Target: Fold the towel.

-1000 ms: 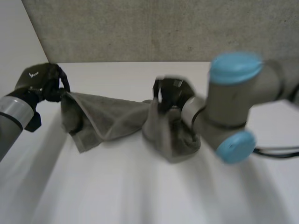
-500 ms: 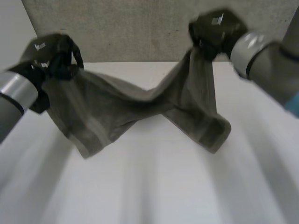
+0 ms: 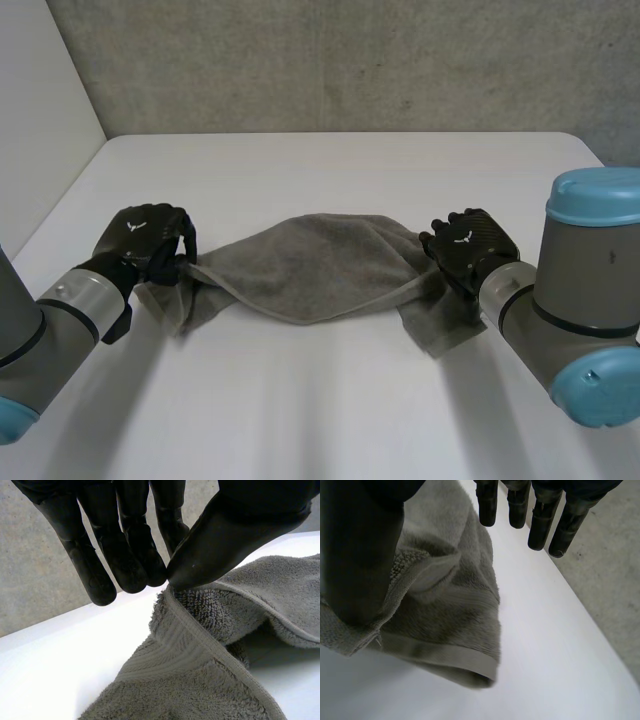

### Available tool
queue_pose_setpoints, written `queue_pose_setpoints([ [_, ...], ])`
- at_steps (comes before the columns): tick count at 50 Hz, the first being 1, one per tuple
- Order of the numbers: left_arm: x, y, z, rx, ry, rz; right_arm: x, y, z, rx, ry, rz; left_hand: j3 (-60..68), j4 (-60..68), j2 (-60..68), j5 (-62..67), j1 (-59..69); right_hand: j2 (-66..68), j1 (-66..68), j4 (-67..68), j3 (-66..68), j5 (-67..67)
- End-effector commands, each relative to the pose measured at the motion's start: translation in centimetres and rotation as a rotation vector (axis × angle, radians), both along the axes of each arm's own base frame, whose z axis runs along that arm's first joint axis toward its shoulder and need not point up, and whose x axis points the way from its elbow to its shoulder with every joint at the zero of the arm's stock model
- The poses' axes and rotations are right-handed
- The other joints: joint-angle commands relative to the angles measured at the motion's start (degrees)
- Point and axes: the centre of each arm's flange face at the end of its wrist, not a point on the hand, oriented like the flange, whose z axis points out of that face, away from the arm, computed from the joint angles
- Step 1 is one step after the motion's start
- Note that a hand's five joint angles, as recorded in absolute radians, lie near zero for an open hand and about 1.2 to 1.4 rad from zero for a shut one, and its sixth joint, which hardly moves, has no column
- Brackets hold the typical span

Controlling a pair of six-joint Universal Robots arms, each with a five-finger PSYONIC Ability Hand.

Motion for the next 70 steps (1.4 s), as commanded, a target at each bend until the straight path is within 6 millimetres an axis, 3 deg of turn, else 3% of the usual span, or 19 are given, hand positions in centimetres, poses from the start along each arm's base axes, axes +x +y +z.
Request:
queue_pose_setpoints([
  [1, 0.0, 0.1, 0.1, 0.001, 0.005, 0.001, -0.5, 1.1, -0.1, 0.129, -0.232, -0.101, 2.8, 2.0, 2.8, 2.3, 6.1, -4.0, -3.2, -4.9, -4.1, -3.4],
  [29, 0.6, 0.4, 0.0, 0.003, 0.001, 0.017, -1.6, -0.4, 0.9, 0.324, -0.521, -0.246, 2.8, 2.0, 2.8, 2.3, 6.1, -3.5, -2.7, -4.3, -3.5, -2.8],
  [40, 0.6, 0.4, 0.0, 0.006, 0.002, 0.019, -1.1, -1.3, -4.1, 0.423, -0.498, -0.3, 2.8, 2.0, 2.8, 2.3, 6.1, 5.3, 6.1, 4.5, 5.3, 6.0],
  [43, 0.7, 0.3, 0.0, 0.005, 0.002, 0.022, -1.0, -1.5, -4.8, 0.429, -0.49, -0.304, 2.8, 2.0, 2.8, 2.3, 6.1, 15.9, 16.7, 15.1, 15.9, 16.6],
  [45, 0.9, 0.1, 0.0, 0.005, 0.002, 0.031, -1.1, -2.0, -4.7, 0.401, -0.503, -0.298, 2.8, 2.0, 2.8, 2.3, 6.1, 42.3, 43.1, 41.5, 42.3, 43.0],
  [46, 1.1, -0.1, 0.0, 0.003, 0.002, 0.037, -1.1, -2.0, -4.7, 0.401, -0.503, -0.298, 2.8, 2.0, 2.8, 2.3, 6.1, 42.5, 43.3, 41.6, 42.5, 43.1],
  [47, 1.3, -0.2, 0.0, 0.003, 0.002, 0.043, -1.1, -2.3, -4.2, 0.385, -0.519, -0.29, 2.8, 2.0, 2.8, 2.3, 6.1, 62.8, 63.6, 62.0, 62.8, 63.5],
  [48, 1.3, -0.2, 0.0, 0.003, 0.002, 0.043, -1.1, -2.3, -4.2, 0.385, -0.519, -0.29, 2.8, 2.0, 2.8, 2.3, 6.1, 63.0, 63.8, 62.2, 63.0, 63.7],
  [51, 1.4, -0.4, 0.1, -0.003, 0.001, 0.047, -1.0, -2.7, -1.9, 0.329, -0.557, -0.26, 2.8, 2.0, 2.8, 2.3, 6.1, 66.0, 66.8, 65.1, 65.9, 66.6],
  [53, 1.3, -0.4, 0.4, -0.01, -0.001, 0.044, -0.8, -2.6, 2.3, 0.232, -0.611, -0.202, 2.8, 2.0, 2.8, 2.3, 6.1, 66.0, 66.8, 65.1, 65.9, 66.6],
  [54, 1.3, -0.5, 0.8, -0.02, 0.001, 0.044, -0.8, -2.6, 2.3, 0.231, -0.611, -0.202, 2.8, 2.0, 2.8, 2.3, 6.1, 66.0, 66.8, 65.1, 65.9, 66.6],
  [55, 1.3, -0.6, 2.1, -0.057, 0.011, 0.044, -0.7, -2.4, 4.8, 0.176, -0.644, -0.159, 2.8, 2.0, 2.8, 2.3, 6.1, 66.0, 66.8, 65.1, 65.9, 66.6],
  [56, 1.3, -0.6, 2.1, -0.058, 0.011, 0.044, -0.7, -2.4, 4.8, 0.175, -0.644, -0.159, 2.8, 2.0, 2.8, 2.3, 6.1, 66.0, 66.8, 65.1, 65.9, 66.6],
  [58, 1.2, -0.5, 5.5, -0.149, 0.033, 0.045, -0.7, -1.6, 10.7, 0.044, -0.698, -0.054, 2.8, 2.0, 2.8, 2.3, 6.1, 66.0, 66.8, 65.1, 65.9, 66.6],
  [59, 1.2, -0.5, 5.6, -0.15, 0.033, 0.045, -0.7, -1.6, 10.8, 0.043, -0.699, -0.053, 2.8, 2.0, 2.8, 2.3, 6.1, 66.0, 66.8, 65.1, 65.9, 66.6],
  [61, 1.3, -0.3, 7.1, -0.181, 0.04, 0.045, -0.8, 0.0, 15.8, -0.033, -0.697, 0.043, 2.8, 2.0, 2.8, 2.3, 6.1, 66.0, 66.8, 65.1, 65.9, 66.6],
  [62, 1.3, -0.2, 8.8, -0.218, 0.048, 0.045, -0.8, 0.0, 15.8, -0.033, -0.697, 0.043, 2.8, 2.0, 2.8, 2.3, 6.1, 66.0, 66.8, 65.1, 65.9, 66.6],
  [66, 1.5, 0.8, 14.2, -0.304, 0.107, 0.045, -1.0, 1.2, 20.1, -0.127, -0.593, 0.112, 2.8, 2.0, 2.8, 2.3, 6.1, 66.0, 66.8, 65.1, 65.9, 66.6],
  [70, 1.6, 1.4, 17.0, -0.342, 0.155, 0.042, -1.4, 1.7, 20.7, -0.185, -0.427, 0.124, 2.8, 2.0, 2.8, 2.3, 6.1, 66.0, 66.8, 65.1, 65.9, 66.6],
])
